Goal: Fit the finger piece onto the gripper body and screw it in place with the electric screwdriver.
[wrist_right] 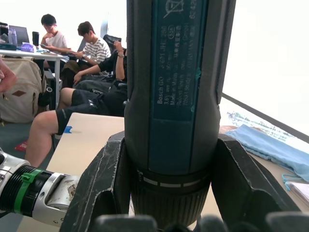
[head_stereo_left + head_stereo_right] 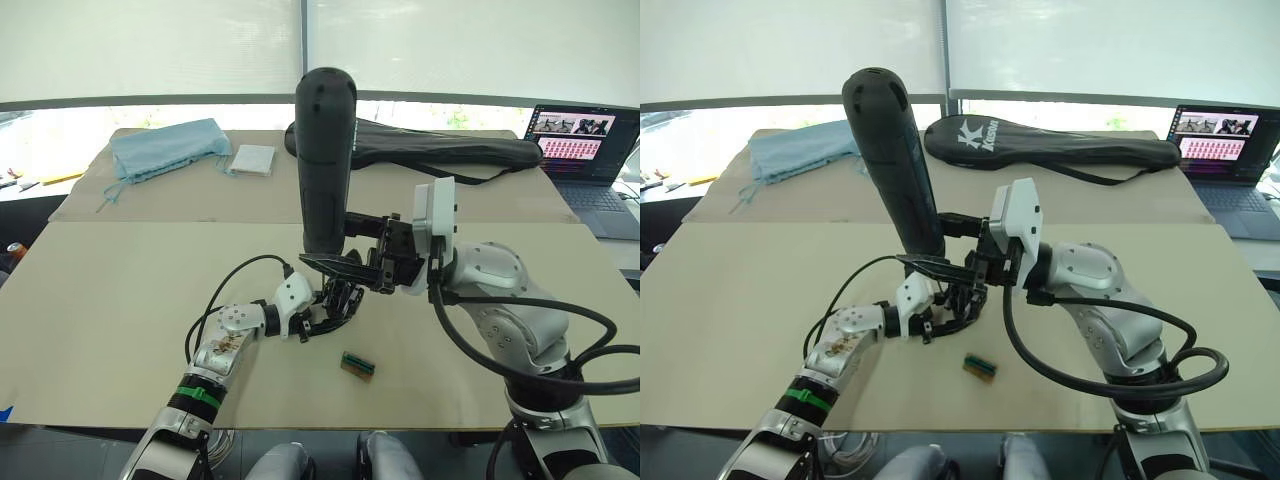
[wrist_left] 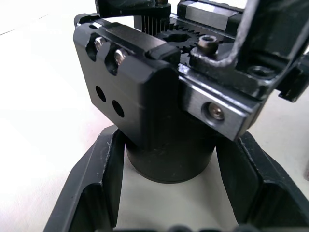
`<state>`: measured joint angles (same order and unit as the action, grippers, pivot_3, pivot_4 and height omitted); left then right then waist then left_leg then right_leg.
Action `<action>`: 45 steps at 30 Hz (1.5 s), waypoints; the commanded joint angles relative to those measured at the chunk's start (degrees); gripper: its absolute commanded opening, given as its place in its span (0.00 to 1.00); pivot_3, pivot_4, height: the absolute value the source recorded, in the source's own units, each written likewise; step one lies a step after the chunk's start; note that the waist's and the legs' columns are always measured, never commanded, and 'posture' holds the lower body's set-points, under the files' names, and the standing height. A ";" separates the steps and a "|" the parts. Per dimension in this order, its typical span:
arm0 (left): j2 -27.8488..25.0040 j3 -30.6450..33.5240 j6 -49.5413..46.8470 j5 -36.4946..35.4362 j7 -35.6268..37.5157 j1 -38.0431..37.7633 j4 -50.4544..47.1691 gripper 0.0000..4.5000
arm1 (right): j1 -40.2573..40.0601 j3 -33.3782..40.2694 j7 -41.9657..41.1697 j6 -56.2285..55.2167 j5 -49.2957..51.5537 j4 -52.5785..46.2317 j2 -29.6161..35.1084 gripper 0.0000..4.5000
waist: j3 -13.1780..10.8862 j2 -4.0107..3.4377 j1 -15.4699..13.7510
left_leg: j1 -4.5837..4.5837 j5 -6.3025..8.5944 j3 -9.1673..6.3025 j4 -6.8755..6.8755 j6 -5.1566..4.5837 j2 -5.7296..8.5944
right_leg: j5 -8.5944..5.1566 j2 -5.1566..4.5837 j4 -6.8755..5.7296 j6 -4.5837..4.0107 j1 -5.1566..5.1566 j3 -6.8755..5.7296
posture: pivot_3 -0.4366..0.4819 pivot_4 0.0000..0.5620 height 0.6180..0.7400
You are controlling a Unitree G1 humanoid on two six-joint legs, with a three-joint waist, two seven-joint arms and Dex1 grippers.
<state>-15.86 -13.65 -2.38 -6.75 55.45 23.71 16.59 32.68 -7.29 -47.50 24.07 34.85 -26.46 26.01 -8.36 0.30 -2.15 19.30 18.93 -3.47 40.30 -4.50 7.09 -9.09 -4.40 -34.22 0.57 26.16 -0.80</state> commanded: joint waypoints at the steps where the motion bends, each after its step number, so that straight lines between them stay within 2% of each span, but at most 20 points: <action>1: -0.15 -1.89 -1.83 0.85 0.36 -1.56 0.60 0.50 | 0.57 0.88 -0.79 -2.68 -0.19 -1.09 -0.86 0.42 | 0.00 0.00 0.01 | 0.00 0.00 0.00 0.00 0.00 0.00 | 0.00 0.00 0.00 0.00 0.00 -0.01 | 0.48 0.27 1.00; 45: -0.21 -2.12 -3.08 0.62 0.42 -1.80 0.16 0.50 | -1.51 -0.47 -3.76 -4.04 -4.71 0.54 -1.88 0.42 | 0.00 0.00 0.08 | -0.01 0.00 0.00 -0.01 0.01 0.00 | 0.00 0.01 0.00 0.00 0.00 -0.01 | 0.48 0.27 1.00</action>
<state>-16.00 -13.66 -3.72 -6.90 55.10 23.43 15.63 30.68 -8.50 -51.33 21.82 29.38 -23.64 24.69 -8.36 0.30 -2.07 19.29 18.94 -3.47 40.29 -4.49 7.09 -9.09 -4.40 -34.21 0.57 26.16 -0.81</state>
